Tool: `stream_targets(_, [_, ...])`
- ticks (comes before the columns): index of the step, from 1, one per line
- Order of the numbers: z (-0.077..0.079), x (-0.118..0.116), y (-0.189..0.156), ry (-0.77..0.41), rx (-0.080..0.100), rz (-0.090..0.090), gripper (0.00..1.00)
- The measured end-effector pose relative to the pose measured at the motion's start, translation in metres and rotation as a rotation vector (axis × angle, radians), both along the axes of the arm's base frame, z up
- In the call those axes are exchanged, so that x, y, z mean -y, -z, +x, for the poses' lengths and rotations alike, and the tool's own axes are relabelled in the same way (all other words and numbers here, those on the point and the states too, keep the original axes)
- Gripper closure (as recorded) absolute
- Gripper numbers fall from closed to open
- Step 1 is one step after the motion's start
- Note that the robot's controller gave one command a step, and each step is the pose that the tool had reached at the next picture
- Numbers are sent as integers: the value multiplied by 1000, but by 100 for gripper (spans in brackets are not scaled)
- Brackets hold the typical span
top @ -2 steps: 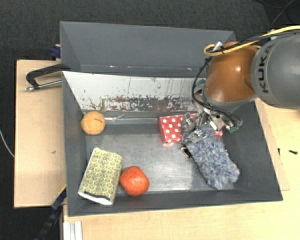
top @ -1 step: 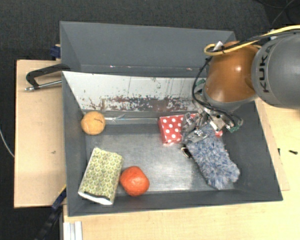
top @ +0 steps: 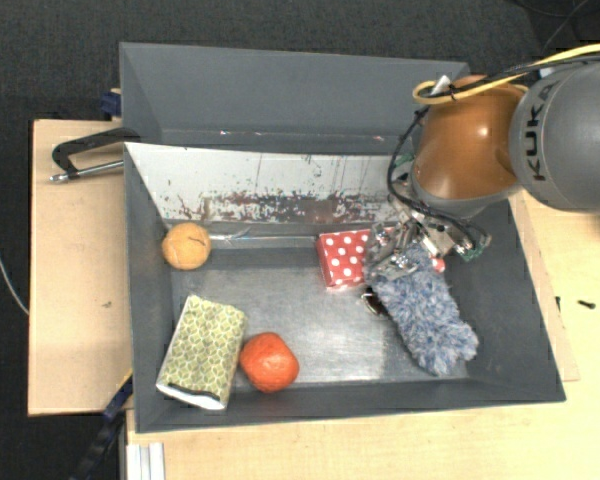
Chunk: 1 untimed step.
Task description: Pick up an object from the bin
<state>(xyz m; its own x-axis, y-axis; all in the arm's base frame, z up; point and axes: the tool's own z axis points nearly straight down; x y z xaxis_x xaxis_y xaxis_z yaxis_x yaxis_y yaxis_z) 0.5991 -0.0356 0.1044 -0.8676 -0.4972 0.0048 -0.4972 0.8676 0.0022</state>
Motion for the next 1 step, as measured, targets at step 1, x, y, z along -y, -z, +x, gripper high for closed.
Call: stream_targets(1, [0,-1,-19,0,3,2,100])
